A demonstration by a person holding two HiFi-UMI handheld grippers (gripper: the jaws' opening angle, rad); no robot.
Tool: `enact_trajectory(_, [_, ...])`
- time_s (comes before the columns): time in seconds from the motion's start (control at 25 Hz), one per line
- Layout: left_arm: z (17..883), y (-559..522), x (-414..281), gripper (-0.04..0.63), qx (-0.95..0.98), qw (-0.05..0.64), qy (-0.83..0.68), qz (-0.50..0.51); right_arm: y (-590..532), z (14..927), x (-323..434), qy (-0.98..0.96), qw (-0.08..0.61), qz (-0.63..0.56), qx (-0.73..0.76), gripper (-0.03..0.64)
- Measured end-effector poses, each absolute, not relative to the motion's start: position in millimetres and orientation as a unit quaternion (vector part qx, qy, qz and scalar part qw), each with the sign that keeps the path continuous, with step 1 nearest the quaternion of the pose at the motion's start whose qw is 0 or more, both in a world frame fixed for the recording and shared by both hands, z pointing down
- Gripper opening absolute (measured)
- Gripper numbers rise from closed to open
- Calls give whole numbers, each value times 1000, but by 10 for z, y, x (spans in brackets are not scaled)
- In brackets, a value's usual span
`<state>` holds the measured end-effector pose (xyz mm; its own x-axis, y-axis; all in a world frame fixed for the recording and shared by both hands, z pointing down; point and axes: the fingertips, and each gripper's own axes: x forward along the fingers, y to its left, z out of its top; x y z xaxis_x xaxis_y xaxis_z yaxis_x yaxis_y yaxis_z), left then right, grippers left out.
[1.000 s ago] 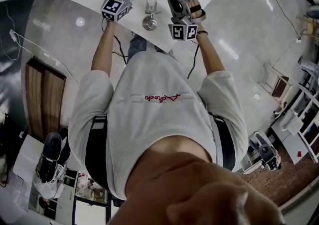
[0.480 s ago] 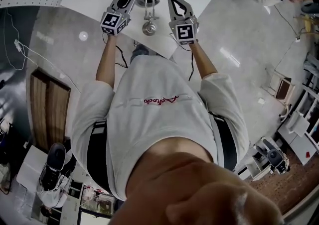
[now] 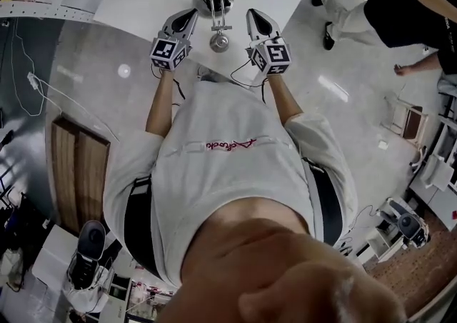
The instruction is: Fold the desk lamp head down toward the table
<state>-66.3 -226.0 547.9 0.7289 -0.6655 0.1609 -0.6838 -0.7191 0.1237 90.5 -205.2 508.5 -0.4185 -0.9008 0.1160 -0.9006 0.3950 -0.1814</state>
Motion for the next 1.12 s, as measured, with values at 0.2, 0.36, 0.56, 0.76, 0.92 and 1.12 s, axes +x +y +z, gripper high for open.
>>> enact_trajectory(0.2, [5413, -2112, -759, 28, 926, 85, -364, 49, -1900, 5074, 888, 821, -2, -103, -562, 17])
enact_trajectory(0.36, [5443, -1942, -785, 28, 932, 81, -347, 59, -1757, 5111, 864, 804, 1, -107, -584, 17])
enact_trajectory(0.56, [5436, -1794, -798, 28, 934, 82, -344, 61, -1609, 5088, 850, 800, 2, -106, -591, 17])
enact_trajectory(0.76, [5373, -1574, -761, 28, 925, 86, -367, 47, -1397, 5095, 862, 808, 1, -109, -579, 17])
enact_trajectory(0.92, [5366, -1314, -670, 28, 923, 85, -374, 46, -1181, 5080, 884, 814, -1, -101, -572, 17])
enact_trajectory(1.12, [5369, -948, -580, 28, 922, 81, -376, 46, -823, 5079, 893, 820, -6, -92, -565, 17])
